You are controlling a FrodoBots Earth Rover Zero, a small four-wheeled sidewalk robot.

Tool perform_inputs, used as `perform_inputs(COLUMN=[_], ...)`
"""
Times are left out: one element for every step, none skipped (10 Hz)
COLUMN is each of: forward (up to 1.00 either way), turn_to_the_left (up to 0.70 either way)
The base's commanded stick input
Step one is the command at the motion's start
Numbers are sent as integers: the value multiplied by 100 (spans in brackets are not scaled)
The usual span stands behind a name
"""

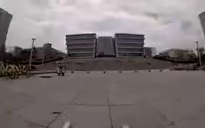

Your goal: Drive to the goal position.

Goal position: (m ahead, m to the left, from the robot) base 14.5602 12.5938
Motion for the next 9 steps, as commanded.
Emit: perform_inputs(forward=[70, 70, 70, 70, 70, 70, 70, 70, 70], turn_to_the_left=[2, 2, 2, 2, 2, 2, 2, 2, 2])
